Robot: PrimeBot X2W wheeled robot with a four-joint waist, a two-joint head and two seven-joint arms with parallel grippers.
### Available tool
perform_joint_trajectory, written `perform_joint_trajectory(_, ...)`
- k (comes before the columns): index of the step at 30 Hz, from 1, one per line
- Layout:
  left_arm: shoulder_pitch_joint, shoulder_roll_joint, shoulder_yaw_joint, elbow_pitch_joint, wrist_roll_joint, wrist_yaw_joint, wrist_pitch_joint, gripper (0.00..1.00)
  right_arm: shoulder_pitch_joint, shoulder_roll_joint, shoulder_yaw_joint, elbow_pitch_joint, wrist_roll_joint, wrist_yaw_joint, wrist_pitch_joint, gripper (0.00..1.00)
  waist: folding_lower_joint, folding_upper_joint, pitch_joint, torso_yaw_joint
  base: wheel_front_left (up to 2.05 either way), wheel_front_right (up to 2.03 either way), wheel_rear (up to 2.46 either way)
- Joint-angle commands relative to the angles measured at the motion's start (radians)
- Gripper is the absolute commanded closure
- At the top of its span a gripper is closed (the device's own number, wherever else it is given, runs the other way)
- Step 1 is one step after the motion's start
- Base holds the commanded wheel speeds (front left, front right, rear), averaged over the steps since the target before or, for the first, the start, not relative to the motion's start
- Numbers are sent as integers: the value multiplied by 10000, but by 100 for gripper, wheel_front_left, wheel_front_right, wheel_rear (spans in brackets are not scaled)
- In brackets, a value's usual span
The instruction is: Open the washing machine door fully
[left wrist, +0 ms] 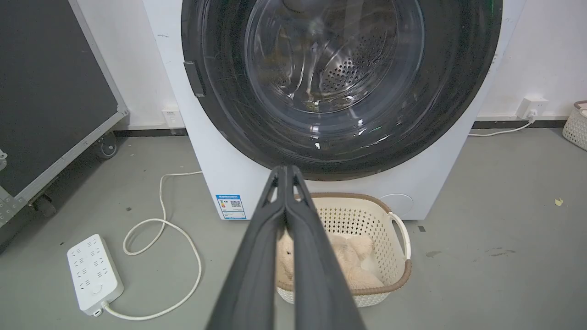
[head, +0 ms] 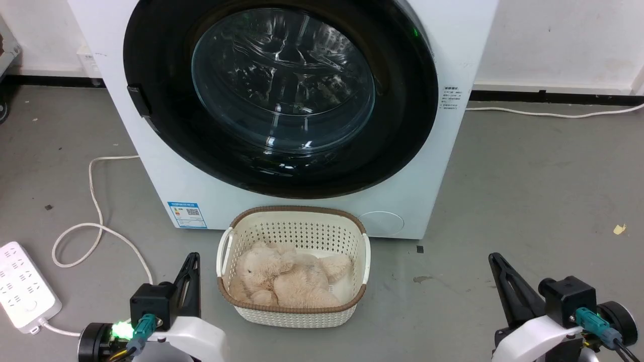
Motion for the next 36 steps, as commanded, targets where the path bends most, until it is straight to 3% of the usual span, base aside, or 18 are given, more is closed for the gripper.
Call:
perform_joint_trajectory(1,-74,-5,18,-41,30,28,3,100,-120,47,-3,-51,-76,-9,5,100,0,0,0,0,0,0,0)
perform_joint_trajectory(17,-74,-5,18,-41,30,28,3,100,-120,47,-3,-51,-76,-9,5,100,0,0,0,0,0,0,0)
perform_joint_trajectory(18,0,0,0,0,0,0,-1,0,0,0,0,0,2,0,-1,0,0,0,0,0,0,0,0)
perform_joint_trajectory(36,-127,-1,-225,-83,-75,122,-334,0,-200,3,-28,-31,234,-1,-334,0,0,0,313,50,0,0,0)
